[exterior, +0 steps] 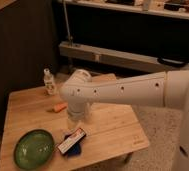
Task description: Move the arm in a circular motion
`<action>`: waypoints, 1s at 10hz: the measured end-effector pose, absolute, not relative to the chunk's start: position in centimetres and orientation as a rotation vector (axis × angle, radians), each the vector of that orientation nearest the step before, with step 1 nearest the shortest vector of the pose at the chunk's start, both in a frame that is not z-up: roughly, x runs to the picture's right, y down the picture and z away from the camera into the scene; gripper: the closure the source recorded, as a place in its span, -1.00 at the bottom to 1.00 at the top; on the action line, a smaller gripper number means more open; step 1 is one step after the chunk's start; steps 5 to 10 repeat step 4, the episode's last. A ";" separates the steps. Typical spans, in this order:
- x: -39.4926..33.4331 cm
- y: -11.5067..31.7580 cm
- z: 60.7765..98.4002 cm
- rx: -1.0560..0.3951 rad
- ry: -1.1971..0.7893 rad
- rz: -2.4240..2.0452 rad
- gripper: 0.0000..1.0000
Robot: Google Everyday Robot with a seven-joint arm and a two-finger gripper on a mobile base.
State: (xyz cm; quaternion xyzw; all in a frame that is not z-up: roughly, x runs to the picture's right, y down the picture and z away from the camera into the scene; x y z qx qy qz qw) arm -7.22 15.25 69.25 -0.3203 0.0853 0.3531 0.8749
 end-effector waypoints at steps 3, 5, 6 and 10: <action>-3.4 12.9 69.4 -0.605 0.090 0.687 -0.30; -2.0 11.8 69.4 -0.576 0.064 0.674 -0.30; -2.0 11.8 69.4 -0.576 0.064 0.674 -0.30; -2.0 11.8 69.4 -0.576 0.064 0.674 -0.30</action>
